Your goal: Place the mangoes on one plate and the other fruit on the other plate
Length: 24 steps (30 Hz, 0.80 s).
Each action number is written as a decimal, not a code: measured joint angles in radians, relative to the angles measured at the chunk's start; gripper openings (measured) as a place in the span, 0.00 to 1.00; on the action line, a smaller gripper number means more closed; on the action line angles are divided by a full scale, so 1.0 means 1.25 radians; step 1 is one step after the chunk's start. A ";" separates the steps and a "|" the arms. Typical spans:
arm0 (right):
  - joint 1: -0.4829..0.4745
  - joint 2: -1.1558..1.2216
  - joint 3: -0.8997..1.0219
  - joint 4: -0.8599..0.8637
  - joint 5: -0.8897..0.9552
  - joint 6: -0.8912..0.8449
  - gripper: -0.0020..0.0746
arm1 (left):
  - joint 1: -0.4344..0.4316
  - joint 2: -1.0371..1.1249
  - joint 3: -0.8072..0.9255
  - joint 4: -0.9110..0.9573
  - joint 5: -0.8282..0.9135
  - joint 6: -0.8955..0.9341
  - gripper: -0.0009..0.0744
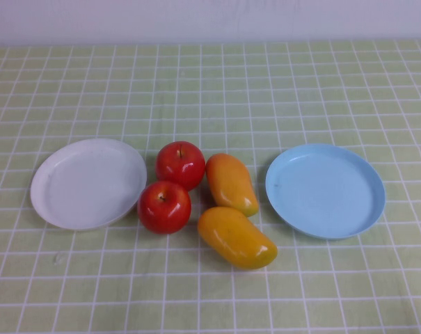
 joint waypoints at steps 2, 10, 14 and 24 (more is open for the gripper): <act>0.000 0.000 0.000 0.000 0.000 0.000 0.01 | 0.000 0.000 0.000 0.000 0.000 0.000 0.02; 0.000 0.000 0.000 0.000 0.000 0.000 0.01 | 0.000 0.000 0.000 0.005 0.000 0.000 0.02; 0.000 0.000 0.000 0.000 0.000 0.000 0.01 | 0.000 0.000 0.000 0.008 0.000 0.000 0.02; 0.000 0.000 0.000 0.000 0.000 0.000 0.01 | 0.000 0.000 0.000 -0.085 -0.080 -0.099 0.02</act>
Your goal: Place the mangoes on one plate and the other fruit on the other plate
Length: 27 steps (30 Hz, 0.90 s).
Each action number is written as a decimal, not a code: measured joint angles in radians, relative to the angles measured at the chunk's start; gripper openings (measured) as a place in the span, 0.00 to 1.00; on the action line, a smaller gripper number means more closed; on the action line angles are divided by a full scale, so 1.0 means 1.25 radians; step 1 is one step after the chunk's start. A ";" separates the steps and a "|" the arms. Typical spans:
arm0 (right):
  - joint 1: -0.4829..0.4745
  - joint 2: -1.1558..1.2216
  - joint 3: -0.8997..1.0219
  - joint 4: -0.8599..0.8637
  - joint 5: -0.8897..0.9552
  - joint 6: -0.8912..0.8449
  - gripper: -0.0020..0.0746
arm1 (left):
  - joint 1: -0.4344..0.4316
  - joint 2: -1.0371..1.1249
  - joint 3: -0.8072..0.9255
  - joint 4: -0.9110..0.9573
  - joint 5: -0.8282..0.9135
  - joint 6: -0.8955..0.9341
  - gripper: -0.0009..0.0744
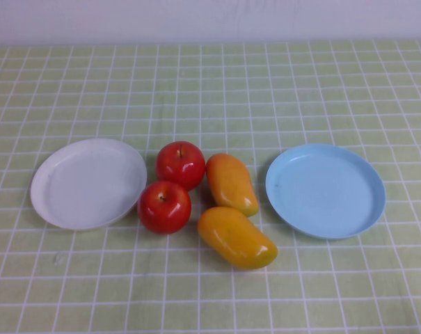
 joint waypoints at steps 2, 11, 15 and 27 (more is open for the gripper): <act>0.000 0.000 0.000 0.000 0.000 0.000 0.01 | 0.000 0.000 0.000 -0.062 -0.025 -0.062 0.02; 0.000 0.000 0.000 0.000 0.000 0.000 0.01 | 0.000 0.000 0.000 -0.189 -0.078 -0.189 0.02; 0.000 0.000 0.000 0.000 0.000 0.000 0.01 | 0.000 0.000 0.000 -0.195 -0.094 -0.190 0.02; 0.000 0.000 0.000 0.000 0.000 -0.001 0.01 | 0.000 0.180 -0.252 -0.185 0.087 -0.095 0.02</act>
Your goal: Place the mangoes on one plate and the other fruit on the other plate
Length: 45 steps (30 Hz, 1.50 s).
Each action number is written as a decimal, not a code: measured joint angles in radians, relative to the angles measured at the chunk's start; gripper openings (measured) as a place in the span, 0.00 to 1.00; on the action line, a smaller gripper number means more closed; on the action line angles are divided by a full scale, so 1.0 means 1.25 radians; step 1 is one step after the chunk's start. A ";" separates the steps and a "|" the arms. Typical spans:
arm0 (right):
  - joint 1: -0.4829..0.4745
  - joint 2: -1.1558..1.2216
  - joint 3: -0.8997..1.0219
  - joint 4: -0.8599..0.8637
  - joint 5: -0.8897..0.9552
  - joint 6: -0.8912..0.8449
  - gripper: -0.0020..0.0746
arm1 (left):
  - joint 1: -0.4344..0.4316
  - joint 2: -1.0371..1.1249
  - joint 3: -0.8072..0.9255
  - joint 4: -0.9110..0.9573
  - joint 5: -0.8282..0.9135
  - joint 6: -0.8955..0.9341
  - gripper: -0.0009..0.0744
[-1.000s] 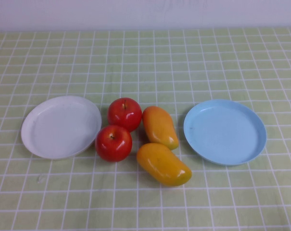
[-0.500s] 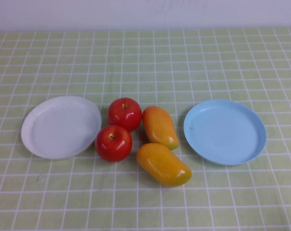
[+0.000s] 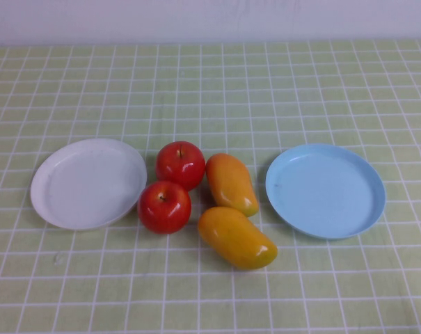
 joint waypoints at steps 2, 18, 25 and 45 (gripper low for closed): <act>0.000 0.000 0.000 0.000 0.000 0.000 0.01 | 0.000 0.065 -0.057 0.000 0.049 0.046 0.02; 0.000 0.000 0.000 0.000 0.000 0.000 0.01 | 0.000 0.531 -0.274 -0.235 0.083 0.556 0.01; 0.000 0.000 0.000 0.000 0.000 0.000 0.00 | -0.031 0.656 -0.275 -0.562 0.020 0.898 0.01; 0.000 0.000 0.000 0.000 0.000 0.000 0.01 | -0.308 0.878 -0.334 -0.783 -0.067 1.195 0.33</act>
